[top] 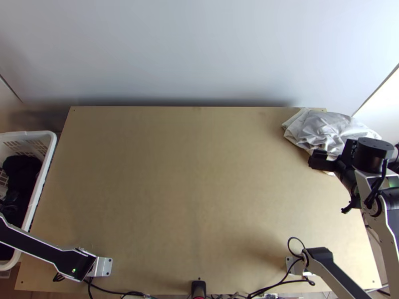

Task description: Fold the t-shirt

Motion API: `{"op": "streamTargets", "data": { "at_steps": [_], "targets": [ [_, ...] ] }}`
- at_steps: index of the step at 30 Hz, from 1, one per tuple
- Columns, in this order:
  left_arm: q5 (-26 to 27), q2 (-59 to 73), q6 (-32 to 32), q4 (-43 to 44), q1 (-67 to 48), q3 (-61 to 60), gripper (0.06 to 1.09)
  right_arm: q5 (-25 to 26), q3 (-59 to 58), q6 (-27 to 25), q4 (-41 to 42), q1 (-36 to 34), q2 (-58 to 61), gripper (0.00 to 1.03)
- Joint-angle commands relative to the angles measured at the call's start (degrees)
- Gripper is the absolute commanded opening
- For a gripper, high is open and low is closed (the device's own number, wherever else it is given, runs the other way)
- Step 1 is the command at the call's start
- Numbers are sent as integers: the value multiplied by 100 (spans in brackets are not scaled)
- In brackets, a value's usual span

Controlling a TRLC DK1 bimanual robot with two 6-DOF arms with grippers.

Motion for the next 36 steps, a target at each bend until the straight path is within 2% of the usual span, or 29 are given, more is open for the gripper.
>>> {"op": "streamTargets", "data": {
  "at_steps": [1,3,7,11,19,25,26,31,36],
  "targets": [
    [-65,448,-138,-45,21,284,97,4,-38,-1,-3,-93,68,98],
    [-65,501,-164,-107,12,302,95,-4,-38,-1,-3,-102,77,98],
    [-65,633,-191,-221,-6,293,83,-4,-38,-1,-3,-119,104,98],
    [-65,721,-191,-239,3,293,61,-4,-38,-1,-3,-119,112,98],
    [-135,738,-129,-186,-6,302,9,-4,-38,-1,-12,-128,112,98],
    [-47,123,-217,-370,-23,284,9,-4,-38,7,-12,-128,112,98],
    [190,-184,-279,-467,-32,293,9,-4,-21,7,-12,-128,121,98],
    [726,-1046,-375,-783,-129,407,9,-4,76,16,-21,-119,112,98],
    [1051,-2048,-463,-968,-322,416,9,-13,190,16,-56,-119,112,98]
  ]
}}
